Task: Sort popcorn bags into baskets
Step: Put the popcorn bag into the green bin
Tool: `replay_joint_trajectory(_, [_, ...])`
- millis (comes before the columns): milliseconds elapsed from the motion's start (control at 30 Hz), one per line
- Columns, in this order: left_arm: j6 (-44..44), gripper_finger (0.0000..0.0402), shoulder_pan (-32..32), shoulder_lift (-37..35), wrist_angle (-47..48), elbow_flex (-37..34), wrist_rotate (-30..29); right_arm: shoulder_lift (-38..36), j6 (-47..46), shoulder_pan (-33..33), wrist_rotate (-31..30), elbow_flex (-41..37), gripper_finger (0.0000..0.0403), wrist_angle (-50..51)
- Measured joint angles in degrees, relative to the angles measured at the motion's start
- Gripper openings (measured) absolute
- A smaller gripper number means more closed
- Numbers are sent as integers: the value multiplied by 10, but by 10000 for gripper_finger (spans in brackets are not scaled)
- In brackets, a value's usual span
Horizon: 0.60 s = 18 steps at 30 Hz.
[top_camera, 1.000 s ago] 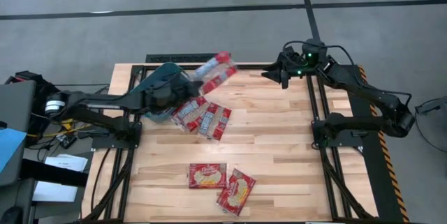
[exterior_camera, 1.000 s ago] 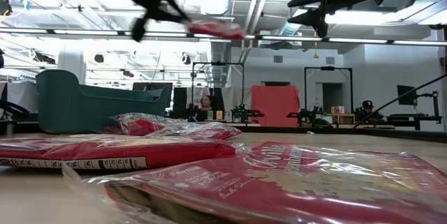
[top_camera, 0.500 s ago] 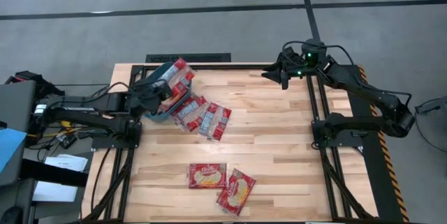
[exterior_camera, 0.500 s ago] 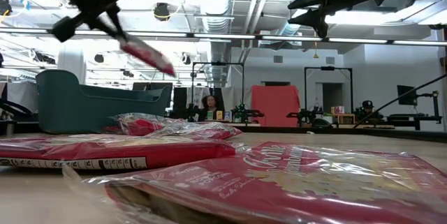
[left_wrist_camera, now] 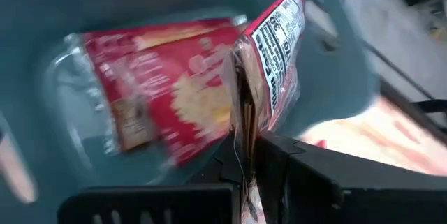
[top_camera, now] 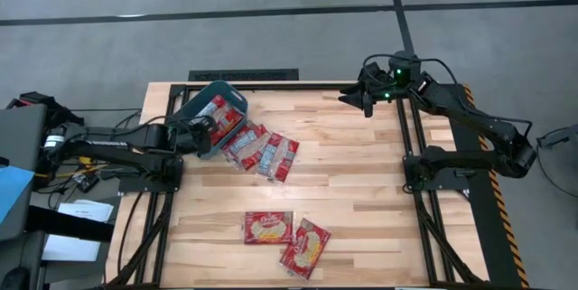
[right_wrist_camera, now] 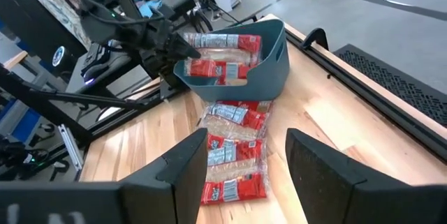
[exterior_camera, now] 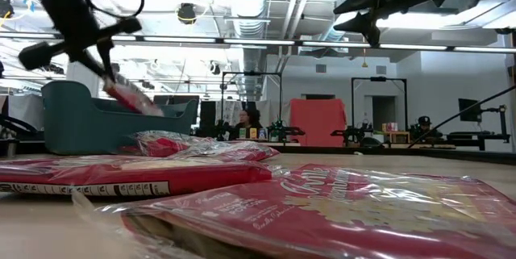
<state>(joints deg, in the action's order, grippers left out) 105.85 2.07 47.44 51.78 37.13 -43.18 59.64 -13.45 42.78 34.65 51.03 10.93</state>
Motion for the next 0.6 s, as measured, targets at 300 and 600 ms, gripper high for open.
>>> replay_joint_trajectory(300, [73, 8, 3, 0, -5, -58, 9, 0, 1, 0, 0, 0, 219, 0])
replay_joint_trajectory(600, [27, 114, 33, 0, -8, -62, 2, 0, 1, -5, 0, 0, 213, 0])
